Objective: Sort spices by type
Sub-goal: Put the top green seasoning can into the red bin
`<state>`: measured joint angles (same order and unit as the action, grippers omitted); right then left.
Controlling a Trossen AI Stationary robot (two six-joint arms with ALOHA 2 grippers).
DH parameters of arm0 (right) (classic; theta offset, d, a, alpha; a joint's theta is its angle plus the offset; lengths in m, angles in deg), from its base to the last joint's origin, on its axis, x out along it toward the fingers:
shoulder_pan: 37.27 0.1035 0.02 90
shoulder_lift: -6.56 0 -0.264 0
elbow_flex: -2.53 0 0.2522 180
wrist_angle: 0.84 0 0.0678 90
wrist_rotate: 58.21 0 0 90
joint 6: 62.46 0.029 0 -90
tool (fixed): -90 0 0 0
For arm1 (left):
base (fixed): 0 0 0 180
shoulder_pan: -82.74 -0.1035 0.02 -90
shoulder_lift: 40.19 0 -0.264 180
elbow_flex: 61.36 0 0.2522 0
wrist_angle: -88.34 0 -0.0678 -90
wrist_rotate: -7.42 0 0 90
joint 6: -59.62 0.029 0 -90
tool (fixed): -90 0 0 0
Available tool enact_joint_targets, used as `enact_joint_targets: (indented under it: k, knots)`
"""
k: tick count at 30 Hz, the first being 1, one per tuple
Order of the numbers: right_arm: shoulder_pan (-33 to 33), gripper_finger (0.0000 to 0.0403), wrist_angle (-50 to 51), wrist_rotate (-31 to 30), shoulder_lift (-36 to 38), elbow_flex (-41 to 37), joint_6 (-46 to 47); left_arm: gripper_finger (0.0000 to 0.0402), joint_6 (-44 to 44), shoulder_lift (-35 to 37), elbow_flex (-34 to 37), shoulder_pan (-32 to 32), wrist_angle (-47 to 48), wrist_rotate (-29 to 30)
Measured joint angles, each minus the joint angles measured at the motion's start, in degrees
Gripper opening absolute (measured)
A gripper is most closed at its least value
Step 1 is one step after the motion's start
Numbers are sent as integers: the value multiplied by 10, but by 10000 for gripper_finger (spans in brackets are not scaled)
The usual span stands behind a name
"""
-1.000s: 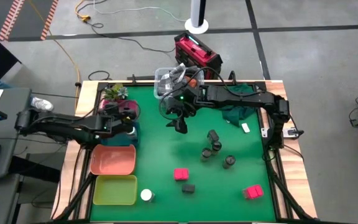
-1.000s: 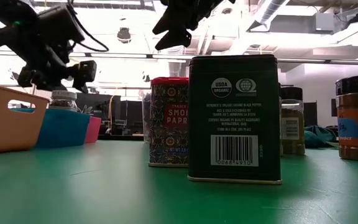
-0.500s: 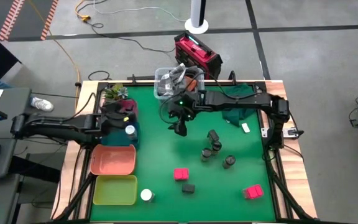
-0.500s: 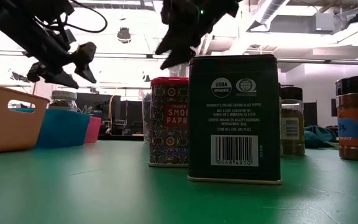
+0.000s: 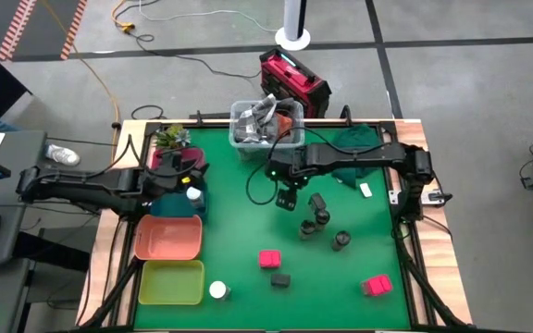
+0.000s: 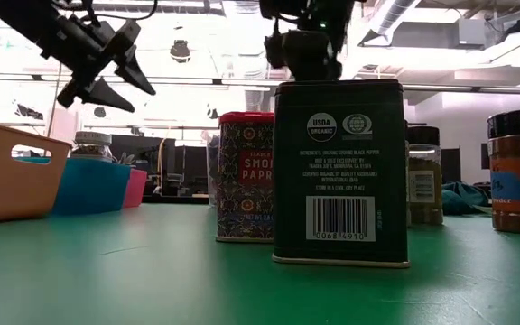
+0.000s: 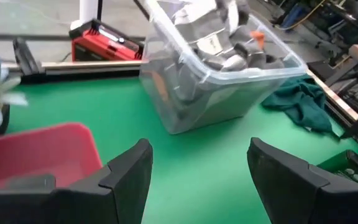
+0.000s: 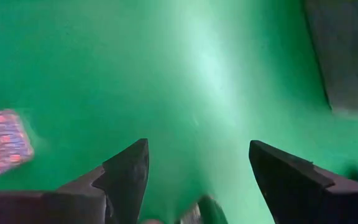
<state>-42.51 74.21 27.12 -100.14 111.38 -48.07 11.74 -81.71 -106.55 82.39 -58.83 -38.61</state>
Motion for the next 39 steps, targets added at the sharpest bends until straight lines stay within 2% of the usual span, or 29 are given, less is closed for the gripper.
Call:
enact_joint_targets:
  k: [4,8,13,22,39]
  knots:
    - [-15,301,78,-10,0,-3,80,251,17,-14,-27,11,1,13]
    - [-25,301,129,-31,5,-30,112,251,17,-24,-49,23,13,28]
    - [-21,301,90,2,40,-104,148,251,14,-24,-54,42,12,41]
    - [-4,301,41,18,132,-209,226,251,12,-24,-54,61,14,41]
    - [15,301,15,15,132,-222,278,251,1,-24,-54,61,12,40]
